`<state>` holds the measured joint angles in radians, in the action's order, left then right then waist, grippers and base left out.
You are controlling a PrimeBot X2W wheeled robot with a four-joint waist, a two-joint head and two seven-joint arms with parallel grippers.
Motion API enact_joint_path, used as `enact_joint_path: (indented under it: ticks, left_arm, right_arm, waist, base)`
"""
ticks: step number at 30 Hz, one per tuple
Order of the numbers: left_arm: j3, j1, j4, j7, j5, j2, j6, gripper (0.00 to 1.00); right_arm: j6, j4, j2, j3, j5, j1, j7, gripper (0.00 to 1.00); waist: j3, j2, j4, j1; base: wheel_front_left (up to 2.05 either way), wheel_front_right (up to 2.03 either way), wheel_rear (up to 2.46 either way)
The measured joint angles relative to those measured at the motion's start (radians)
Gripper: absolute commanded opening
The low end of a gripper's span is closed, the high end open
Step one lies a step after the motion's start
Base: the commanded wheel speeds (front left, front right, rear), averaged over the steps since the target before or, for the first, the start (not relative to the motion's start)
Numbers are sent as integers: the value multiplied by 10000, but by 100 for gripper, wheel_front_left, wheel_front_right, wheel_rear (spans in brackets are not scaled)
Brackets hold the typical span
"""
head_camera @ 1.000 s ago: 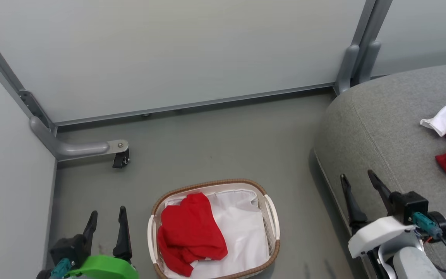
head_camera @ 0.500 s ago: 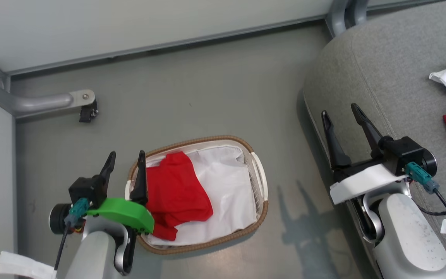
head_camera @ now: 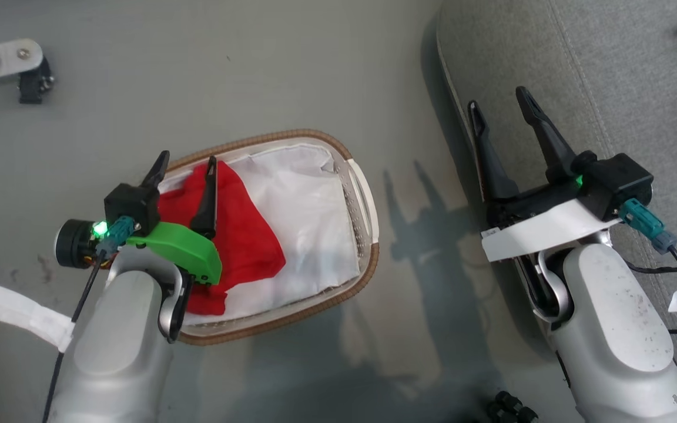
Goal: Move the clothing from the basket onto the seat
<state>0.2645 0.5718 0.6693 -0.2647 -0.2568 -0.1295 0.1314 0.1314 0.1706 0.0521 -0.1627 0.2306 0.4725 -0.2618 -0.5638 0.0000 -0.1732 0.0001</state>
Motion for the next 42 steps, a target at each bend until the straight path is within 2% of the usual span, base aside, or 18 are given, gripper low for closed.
enact_joint_path:
  ticks: [10, 21, 28, 30, 33, 38, 42]
  left_arm:
    - [1087, 1475, 1565, 0, 230, -698, 0, 100]
    - [2073, 2649, 3837, 0, 520, -1030, -10, 100]
    - [2625, 3288, 5058, 0, 1083, -1058, -295, 100]
    - [2738, 3453, 5379, 17, 1244, -1053, -493, 100]
    - [2876, 3603, 5731, 372, 1321, -1045, -669, 100]
    - [3189, 3738, 6019, 1304, 1465, -1035, -623, 100]
    - [3329, 3795, 6084, 1659, 1528, -1024, -568, 100]
  right_arm:
    - [0, -282, -12, -573, 625, 570, 0, 100]
    - [0, -537, -15, -1223, 1283, 597, 0, 100]
    - [0, -633, -19, -1352, 1350, 594, 0, 100]
    - [0, -658, -17, -1367, 1360, 595, 0, 100]
    - [0, -685, -17, -1429, 1390, 598, 0, 100]
    - [0, -777, -19, -1570, 1430, 620, 0, 100]
    - [0, -890, -19, -1601, 1469, 708, 0, 100]
  waist:
    - [-1585, 0, -703, 1]
    - [-2552, 0, -1491, 1]
    - [-2882, 0, -1762, 0]
    - [-2955, 0, -1808, 0]
    - [-3028, 0, -1853, 0]
    - [-3130, 0, -1907, 0]
    - [-3226, 0, -1928, 0]
  base:
    - [0, 0, 0]
    - [0, 0, 0]
    - [0, 0, 0]
    - [0, 0, 0]
    - [0, 0, 0]
    - [0, 0, 0]
    - [0, 0, 0]
